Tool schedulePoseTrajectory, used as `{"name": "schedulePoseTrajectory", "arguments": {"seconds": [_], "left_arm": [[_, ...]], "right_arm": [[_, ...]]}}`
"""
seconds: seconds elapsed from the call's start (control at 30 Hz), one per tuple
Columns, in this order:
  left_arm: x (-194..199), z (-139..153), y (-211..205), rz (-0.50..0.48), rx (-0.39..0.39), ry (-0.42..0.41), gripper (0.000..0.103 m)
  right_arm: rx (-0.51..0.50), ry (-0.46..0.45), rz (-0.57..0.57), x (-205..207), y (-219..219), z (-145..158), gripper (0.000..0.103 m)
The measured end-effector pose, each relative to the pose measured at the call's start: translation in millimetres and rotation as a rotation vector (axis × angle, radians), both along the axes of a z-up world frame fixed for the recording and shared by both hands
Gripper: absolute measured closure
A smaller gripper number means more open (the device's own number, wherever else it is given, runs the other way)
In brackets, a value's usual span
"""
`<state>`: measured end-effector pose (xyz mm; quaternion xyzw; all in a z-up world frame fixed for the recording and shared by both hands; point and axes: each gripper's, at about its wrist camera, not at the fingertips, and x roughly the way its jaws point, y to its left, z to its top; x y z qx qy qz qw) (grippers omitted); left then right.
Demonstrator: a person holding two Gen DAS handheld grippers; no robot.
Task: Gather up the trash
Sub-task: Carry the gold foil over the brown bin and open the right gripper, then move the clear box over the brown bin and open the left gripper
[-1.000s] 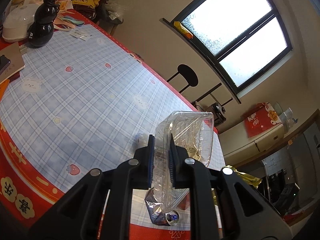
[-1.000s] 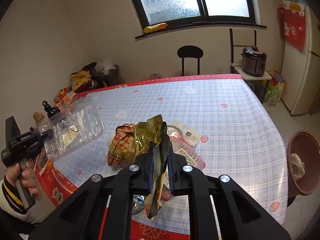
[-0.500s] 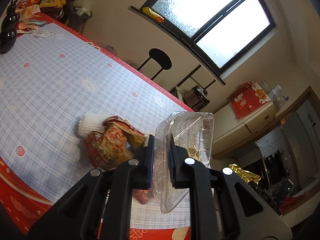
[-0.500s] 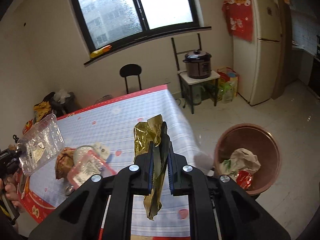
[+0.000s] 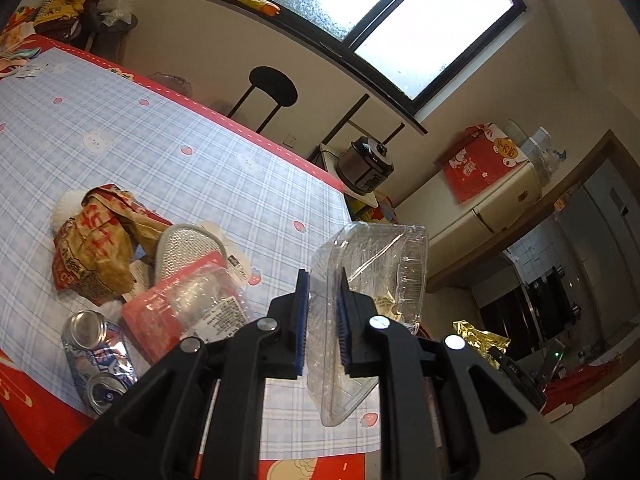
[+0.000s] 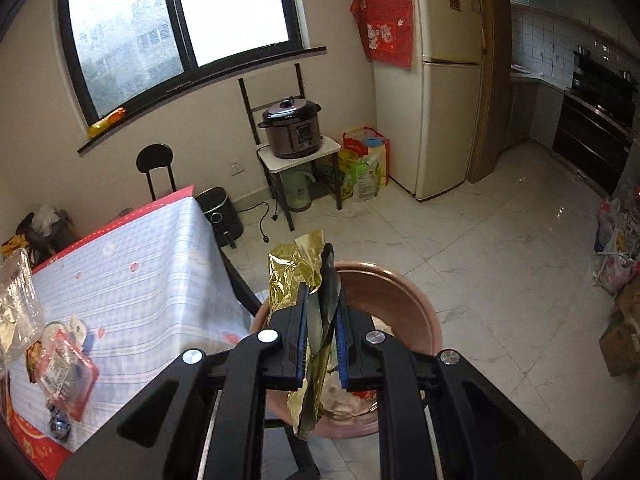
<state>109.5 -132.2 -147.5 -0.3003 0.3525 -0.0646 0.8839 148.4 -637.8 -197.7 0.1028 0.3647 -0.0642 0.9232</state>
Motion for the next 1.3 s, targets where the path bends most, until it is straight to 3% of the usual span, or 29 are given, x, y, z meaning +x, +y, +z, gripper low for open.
{"name": "schedulePoseTrajectory", "arguments": {"seconds": [0.13,0.17,0.2,0.27,0.33,0.37,0.4,0.73,1.07,1.1,1.13,1.2,1.3], "left_arm": [[4.4,-0.7,-26.4,-0.024,0.018,0.006,0.087],[5.4,-0.6,-33.5,-0.032,0.023,0.006,0.087],[5.9,-0.7,-38.2,-0.039,0.026,0.006,0.087],[8.4,0.0,-46.8,-0.053,0.032,0.005,0.087],[12.0,0.0,-57.4,-0.071,0.035,0.005,0.087],[13.4,0.0,-61.5,-0.079,0.037,0.005,0.087],[15.7,-0.1,-67.2,-0.091,0.039,0.004,0.087],[52.7,-3.4,-135.7,-0.237,0.037,-0.010,0.087],[113.1,-6.2,-265.0,-0.462,0.058,-0.063,0.086],[118.4,-6.2,-279.3,-0.494,0.057,-0.074,0.081],[122.3,-5.9,-289.6,-0.518,0.059,-0.083,0.053],[127.7,-3.6,-308.4,-0.529,0.077,-0.110,0.012],[129.1,2.1,-318.7,-0.536,0.083,-0.139,0.009]], "right_arm": [[-0.005,0.007,-0.014,18.5,-16.6,-7.1,0.087],[-0.003,0.006,-0.014,20.8,-18.7,-7.2,0.079],[0.003,-0.001,-0.013,22.8,-21.6,-6.5,0.061],[0.008,-0.030,-0.014,22.5,-26.8,-2.2,0.039],[0.000,-0.061,-0.019,18.1,-30.7,3.5,0.024],[-0.007,-0.066,-0.029,16.6,-32.6,6.1,0.010],[-0.015,-0.075,-0.042,14.9,-33.6,9.5,0.005],[-0.094,-0.112,-0.102,-32.2,-47.2,46.1,0.005],[-0.089,-0.109,-0.189,-80.6,-82.9,51.0,0.005],[-0.089,-0.107,-0.198,-83.2,-86.0,50.3,0.005],[-0.088,-0.107,-0.205,-86.5,-88.8,50.2,0.005],[-0.086,-0.108,-0.224,-93.2,-93.9,49.9,0.005],[-0.086,-0.114,-0.250,-101.3,-98.8,52.1,0.005]]}}
